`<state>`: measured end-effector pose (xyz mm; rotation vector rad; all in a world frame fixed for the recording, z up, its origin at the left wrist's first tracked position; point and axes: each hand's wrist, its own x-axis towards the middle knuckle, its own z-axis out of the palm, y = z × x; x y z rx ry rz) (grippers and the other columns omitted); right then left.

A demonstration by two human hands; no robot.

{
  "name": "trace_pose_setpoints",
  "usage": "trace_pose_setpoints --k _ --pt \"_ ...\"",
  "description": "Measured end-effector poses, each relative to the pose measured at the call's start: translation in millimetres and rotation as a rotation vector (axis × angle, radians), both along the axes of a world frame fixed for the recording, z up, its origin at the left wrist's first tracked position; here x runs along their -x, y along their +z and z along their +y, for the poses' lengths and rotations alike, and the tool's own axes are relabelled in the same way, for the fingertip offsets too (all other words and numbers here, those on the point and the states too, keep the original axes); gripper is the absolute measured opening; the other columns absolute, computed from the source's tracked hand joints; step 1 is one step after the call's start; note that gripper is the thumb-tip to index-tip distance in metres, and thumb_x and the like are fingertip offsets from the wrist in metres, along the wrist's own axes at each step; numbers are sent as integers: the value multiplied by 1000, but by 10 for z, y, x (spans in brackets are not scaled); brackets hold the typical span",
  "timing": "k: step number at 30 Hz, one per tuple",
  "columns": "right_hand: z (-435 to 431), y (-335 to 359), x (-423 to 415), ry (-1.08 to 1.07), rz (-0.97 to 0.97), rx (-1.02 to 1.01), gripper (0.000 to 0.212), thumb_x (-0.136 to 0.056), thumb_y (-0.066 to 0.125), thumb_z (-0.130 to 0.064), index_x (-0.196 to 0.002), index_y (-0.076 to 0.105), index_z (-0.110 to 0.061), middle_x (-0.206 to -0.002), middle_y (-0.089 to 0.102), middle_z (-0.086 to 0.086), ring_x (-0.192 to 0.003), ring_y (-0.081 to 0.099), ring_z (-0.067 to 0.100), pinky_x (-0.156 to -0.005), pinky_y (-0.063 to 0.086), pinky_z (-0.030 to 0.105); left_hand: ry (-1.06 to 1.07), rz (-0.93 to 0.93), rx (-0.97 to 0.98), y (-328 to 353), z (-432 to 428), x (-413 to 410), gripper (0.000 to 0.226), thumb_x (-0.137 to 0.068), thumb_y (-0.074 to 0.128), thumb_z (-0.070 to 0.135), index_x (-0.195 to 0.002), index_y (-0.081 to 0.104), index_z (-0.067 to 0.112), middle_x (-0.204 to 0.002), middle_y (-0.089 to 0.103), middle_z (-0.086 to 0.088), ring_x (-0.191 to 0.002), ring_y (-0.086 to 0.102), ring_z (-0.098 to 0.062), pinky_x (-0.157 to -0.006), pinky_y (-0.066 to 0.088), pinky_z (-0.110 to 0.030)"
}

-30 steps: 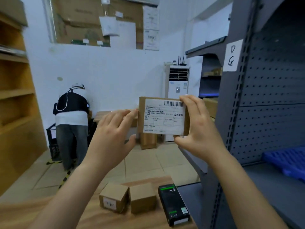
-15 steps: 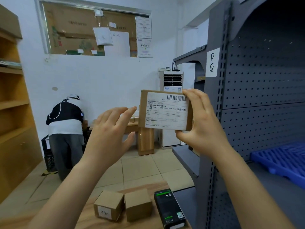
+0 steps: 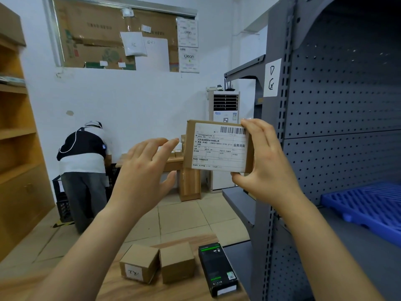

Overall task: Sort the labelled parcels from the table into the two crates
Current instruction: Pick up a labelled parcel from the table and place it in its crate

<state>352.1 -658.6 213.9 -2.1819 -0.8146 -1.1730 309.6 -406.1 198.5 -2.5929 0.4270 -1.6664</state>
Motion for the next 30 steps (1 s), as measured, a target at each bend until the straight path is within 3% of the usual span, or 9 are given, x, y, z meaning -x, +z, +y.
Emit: trace_pose_setpoints --k 11,19,30 --pt "-136 -33 94 -29 28 31 99 -66 82 -20 -149 28 -18 -149 25 -6 -132 31 12 -90 36 23 2 38 16 -55 -102 60 68 -73 80 20 -134 53 11 -120 59 -12 -110 54 -32 -96 41 -47" --pt "-213 -29 240 -54 25 65 99 -66 81 -20 -150 29 -17 -150 26 -5 -134 31 13 -91 40 27 -7 15 33 -119 -151 140 66 -72 80 20 -132 54 11 -119 59 -11 -110 52 -29 -97 39 -43" --pt "-224 -43 672 -239 36 94 99 -66 79 -20 -150 26 -20 -149 22 -7 -134 30 12 -88 41 27 -153 43 54 -106 -215 167 65 -70 81 17 -129 56 11 -121 58 -12 -112 52 -32 -96 41 -48"
